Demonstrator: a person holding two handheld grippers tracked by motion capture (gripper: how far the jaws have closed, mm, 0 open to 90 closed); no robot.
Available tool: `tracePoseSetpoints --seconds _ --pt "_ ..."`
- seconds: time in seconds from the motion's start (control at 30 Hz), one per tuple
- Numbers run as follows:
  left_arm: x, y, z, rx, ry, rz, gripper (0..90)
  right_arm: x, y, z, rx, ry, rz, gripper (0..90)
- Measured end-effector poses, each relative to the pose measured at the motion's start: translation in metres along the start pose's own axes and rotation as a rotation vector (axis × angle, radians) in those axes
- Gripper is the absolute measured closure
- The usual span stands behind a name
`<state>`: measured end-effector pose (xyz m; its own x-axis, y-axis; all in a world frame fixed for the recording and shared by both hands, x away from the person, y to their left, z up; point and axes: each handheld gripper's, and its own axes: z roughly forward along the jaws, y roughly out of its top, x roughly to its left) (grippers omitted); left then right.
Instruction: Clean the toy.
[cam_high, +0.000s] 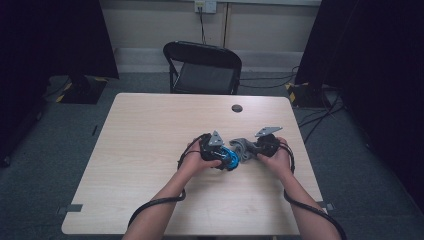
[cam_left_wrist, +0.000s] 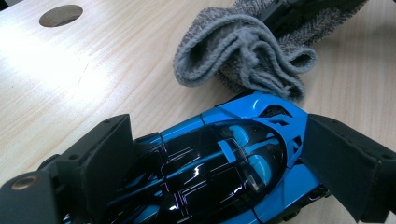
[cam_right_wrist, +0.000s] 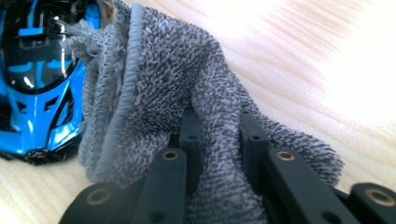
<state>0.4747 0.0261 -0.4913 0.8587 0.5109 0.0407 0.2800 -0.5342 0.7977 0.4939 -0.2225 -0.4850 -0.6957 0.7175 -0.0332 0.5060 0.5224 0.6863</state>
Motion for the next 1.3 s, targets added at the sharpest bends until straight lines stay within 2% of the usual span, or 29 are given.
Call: tracePoseSetpoints --seconds 0.4,0.7,1.0,1.13,1.3 --pt "0.001 0.0 0.0 -0.003 -0.002 -0.002 8.9 -0.005 0.002 -0.001 -0.013 -0.037 0.04 76.4" --pt "0.0 0.0 0.0 -0.003 -0.001 -0.002 8.9 -0.015 -0.003 -0.014 -0.061 -0.063 0.072 76.4" --pt "0.001 -0.001 0.0 -0.008 0.0 -0.002 9.0 -0.015 -0.009 -0.031 -0.097 -0.036 0.052 76.4" --pt "0.001 -0.001 0.0 -0.007 0.001 -0.001 9.0 -0.013 -0.014 -0.043 -0.123 -0.004 0.043 76.4" --pt "0.0 0.0 0.0 -0.007 0.003 -0.003 9.0 -0.006 -0.022 -0.053 -0.125 0.033 0.014 76.3"
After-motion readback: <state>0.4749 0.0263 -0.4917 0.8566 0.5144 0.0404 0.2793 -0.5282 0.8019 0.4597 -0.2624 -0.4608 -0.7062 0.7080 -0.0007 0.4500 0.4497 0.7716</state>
